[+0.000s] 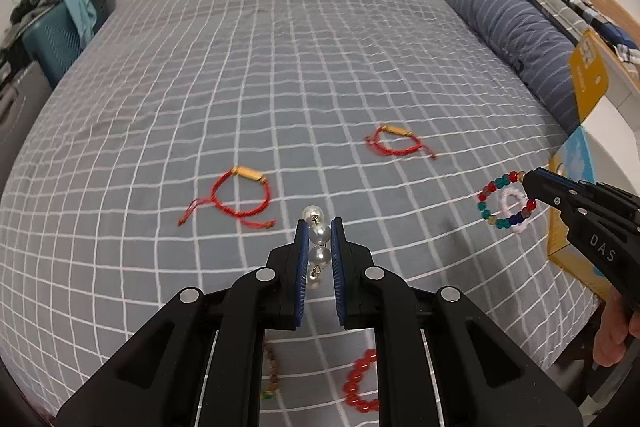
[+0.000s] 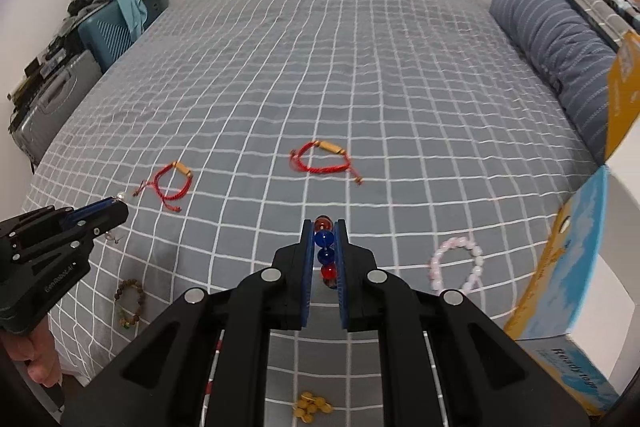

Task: Organize jewelry
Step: 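Carry the pearls and multicolour bracelet in both tools over the white box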

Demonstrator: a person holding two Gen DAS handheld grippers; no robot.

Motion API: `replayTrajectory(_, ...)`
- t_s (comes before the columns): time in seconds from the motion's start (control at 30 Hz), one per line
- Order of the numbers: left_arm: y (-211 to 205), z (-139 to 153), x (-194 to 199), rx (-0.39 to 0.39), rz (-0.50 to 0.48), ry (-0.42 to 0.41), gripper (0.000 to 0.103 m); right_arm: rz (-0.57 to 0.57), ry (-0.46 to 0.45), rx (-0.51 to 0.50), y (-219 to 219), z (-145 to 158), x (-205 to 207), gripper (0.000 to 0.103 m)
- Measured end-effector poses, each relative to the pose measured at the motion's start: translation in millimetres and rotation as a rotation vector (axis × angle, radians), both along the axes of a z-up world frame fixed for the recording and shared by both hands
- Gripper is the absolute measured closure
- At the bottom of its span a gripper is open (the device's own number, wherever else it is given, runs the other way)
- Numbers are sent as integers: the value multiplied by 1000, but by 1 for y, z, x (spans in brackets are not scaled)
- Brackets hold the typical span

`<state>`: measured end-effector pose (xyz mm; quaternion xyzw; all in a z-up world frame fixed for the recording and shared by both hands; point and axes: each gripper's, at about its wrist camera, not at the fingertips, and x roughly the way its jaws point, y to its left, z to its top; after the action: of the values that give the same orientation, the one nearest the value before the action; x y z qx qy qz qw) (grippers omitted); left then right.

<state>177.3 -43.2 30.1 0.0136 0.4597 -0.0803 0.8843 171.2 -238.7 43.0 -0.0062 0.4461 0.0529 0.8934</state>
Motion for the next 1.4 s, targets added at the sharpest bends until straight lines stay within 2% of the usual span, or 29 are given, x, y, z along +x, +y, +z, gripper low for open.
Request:
replayTrajectory(0.3, -66, 25, 5, -14, -74, -34, 92, -70, -65, 1, -52, 36, -18, 94)
replayTrajectory(0.5, -126, 39, 3, -16, -147, -59, 92, -152, -112, 1, -106, 61, -35, 94)
replayTrajectory(0.73, -201, 47, -7, -39, -259, -73, 92, -273, -139, 2, -176, 74, -63, 94)
replayTrajectory(1.07, -305, 45, -26, -74, -427, -69, 92, -446, -126, -8, -275, 71, -111, 94)
replayTrajectory(1.4, -395, 21, -32, -79, -552, -21, 92, -602, -77, -30, -344, 50, -145, 94)
